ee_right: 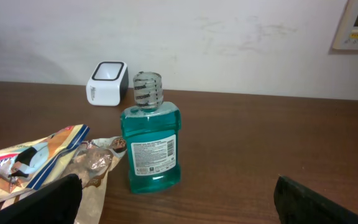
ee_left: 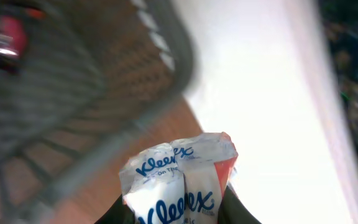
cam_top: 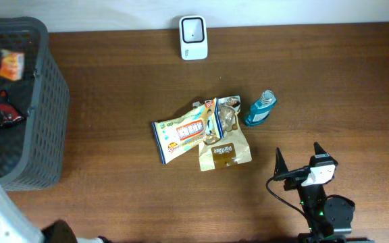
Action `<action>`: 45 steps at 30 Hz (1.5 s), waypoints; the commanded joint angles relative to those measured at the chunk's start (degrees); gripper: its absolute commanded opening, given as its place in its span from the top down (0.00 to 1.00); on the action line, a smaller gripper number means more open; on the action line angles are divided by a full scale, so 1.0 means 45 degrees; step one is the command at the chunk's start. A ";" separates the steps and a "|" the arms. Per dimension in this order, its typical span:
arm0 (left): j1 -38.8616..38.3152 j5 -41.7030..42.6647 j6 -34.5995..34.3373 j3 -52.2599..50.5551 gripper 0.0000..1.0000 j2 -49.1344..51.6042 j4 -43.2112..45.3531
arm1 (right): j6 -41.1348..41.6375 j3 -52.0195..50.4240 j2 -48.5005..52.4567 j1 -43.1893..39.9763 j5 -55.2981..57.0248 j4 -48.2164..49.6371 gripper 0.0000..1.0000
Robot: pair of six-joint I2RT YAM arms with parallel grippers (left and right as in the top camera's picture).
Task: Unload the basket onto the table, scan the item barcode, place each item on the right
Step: 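Carry the Kleenex pack out and drop it above the snack bags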
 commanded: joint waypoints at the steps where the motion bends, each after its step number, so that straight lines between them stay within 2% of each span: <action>1: -0.1467 0.1035 -0.0005 0.0136 0.87 -0.0573 -0.0330 | 0.0000 -0.0117 -0.0083 0.0010 0.0073 -0.0024 0.02; 7: -0.5017 0.0831 0.1287 0.0131 0.88 -0.0393 -0.0680 | -0.0005 -0.0117 -0.0083 0.0010 0.0073 -0.0024 0.02; 15: -0.8451 -0.3541 0.1515 0.0131 0.85 0.0481 -0.1685 | -0.0005 -0.0117 -0.0083 0.0010 0.0073 -0.0024 0.02; 19: -0.9680 -0.4206 0.1632 0.0131 0.85 0.1676 -0.2011 | -0.0005 -0.0117 -0.0083 0.0010 0.0073 -0.0024 0.02; 27: -1.1079 -0.4216 0.1724 0.0131 0.81 0.4979 -0.2108 | 0.0000 -0.0117 -0.0083 0.0010 0.0073 -0.0024 0.02; 36: -1.1574 -0.4289 0.2089 0.0131 0.79 0.7990 -0.1987 | 0.0000 -0.0117 -0.0083 0.0010 0.0073 -0.0024 0.02; 43: -1.1574 -0.7679 0.2089 0.0131 0.75 0.9024 -0.1535 | 0.0000 -0.0117 -0.0083 0.0010 0.0073 -0.0024 0.02; 45: -1.1560 -0.8548 0.2093 0.0131 0.71 0.9301 -0.1409 | 0.0000 -0.0117 -0.0083 0.0010 0.0073 -0.0024 0.02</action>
